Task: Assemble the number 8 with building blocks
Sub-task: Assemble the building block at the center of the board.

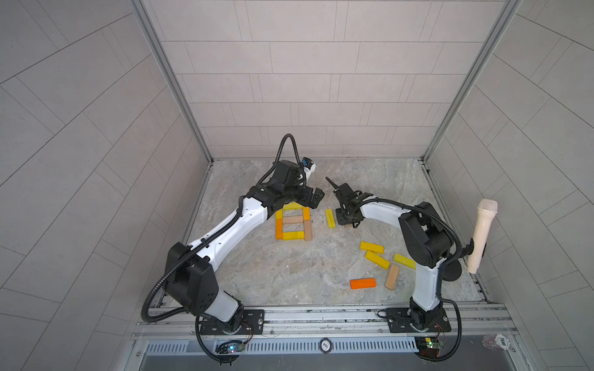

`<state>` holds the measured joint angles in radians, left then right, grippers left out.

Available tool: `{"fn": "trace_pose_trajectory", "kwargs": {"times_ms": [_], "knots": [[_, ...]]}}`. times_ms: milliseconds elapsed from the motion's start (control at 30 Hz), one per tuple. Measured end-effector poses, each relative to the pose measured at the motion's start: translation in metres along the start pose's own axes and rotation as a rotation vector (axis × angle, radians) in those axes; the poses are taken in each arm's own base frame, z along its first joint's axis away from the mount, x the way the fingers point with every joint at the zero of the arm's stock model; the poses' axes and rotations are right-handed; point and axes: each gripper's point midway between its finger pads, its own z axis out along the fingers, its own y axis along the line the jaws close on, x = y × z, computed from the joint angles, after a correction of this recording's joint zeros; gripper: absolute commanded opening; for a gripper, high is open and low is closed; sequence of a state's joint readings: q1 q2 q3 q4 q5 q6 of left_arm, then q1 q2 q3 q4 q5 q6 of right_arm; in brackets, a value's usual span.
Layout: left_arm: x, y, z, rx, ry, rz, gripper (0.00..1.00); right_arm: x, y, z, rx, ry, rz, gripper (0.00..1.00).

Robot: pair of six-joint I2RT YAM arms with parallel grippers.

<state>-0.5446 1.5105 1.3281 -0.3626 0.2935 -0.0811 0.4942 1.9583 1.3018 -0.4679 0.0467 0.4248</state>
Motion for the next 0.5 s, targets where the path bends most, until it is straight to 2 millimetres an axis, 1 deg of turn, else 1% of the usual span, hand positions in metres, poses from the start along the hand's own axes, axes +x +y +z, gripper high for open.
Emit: {"fn": "trace_pose_trajectory", "kwargs": {"times_ms": [133, 300, 367, 500], "knots": [[0.0, -0.001, -0.001, 0.006, -0.001, 0.0, 1.0, -0.008, 0.008, -0.001, -0.008, -0.01, -0.008, 0.46], [0.0, -0.003, 0.0, 0.016, 0.0, 0.0, 1.0, -0.008, 0.01, -0.002, 0.0, -0.011, -0.015, 0.57], [0.0, -0.003, 0.0, 0.019, 0.0, 0.0, 1.0, -0.006, 0.008, -0.002, 0.005, -0.009, -0.015, 0.6], [0.0, -0.004, 0.0, 0.023, 0.001, -0.002, 1.0, 0.008, 0.002, -0.006, 0.011, 0.005, -0.012, 0.58]]}}
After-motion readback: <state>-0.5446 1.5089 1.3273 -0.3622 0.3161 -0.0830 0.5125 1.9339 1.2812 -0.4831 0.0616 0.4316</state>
